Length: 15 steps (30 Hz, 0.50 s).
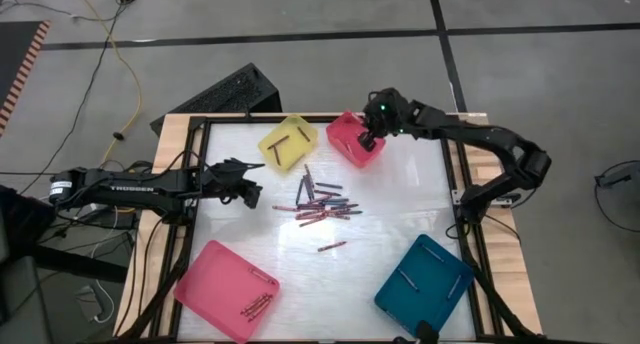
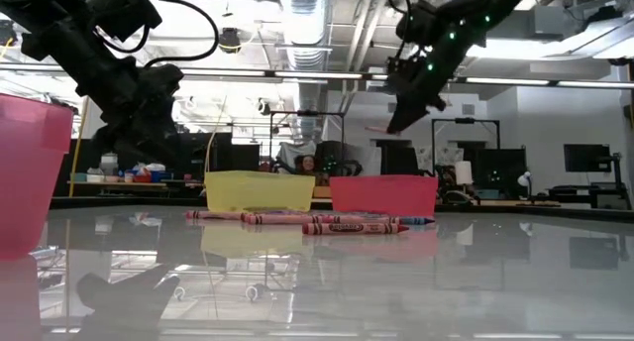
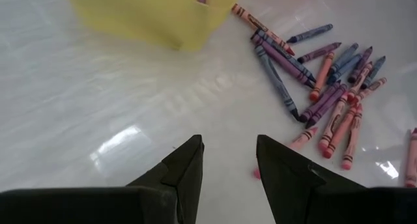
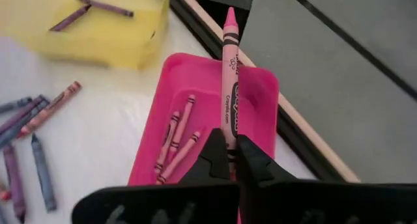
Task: Sort crayons
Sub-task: Put the pink crayon into the red bin
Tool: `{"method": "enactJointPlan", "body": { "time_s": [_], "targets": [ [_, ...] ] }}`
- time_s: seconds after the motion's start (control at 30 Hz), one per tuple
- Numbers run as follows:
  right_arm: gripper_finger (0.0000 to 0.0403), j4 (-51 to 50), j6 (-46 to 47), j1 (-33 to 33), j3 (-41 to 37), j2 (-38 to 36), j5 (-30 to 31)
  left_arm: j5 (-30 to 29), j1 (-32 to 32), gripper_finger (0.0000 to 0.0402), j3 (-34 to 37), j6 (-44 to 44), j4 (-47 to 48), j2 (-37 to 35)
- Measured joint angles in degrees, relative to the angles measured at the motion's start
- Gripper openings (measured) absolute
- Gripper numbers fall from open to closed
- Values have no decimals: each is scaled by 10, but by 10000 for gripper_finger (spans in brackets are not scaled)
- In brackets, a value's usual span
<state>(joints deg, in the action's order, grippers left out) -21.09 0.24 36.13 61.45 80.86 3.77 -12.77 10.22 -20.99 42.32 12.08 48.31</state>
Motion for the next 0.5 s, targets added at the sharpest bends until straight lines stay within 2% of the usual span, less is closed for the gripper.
{"method": "enactJointPlan", "body": {
  "time_s": [0.27, 0.5],
  "targets": [
    [2, 108, 98, -6, -81, 0, 10, -27, 0, 133, 0, 19, 0, 0],
    [2, 147, 125, -19, -123, 0, 41, -29, 0, 133, 0, 20, 0, 0]
  ]
}}
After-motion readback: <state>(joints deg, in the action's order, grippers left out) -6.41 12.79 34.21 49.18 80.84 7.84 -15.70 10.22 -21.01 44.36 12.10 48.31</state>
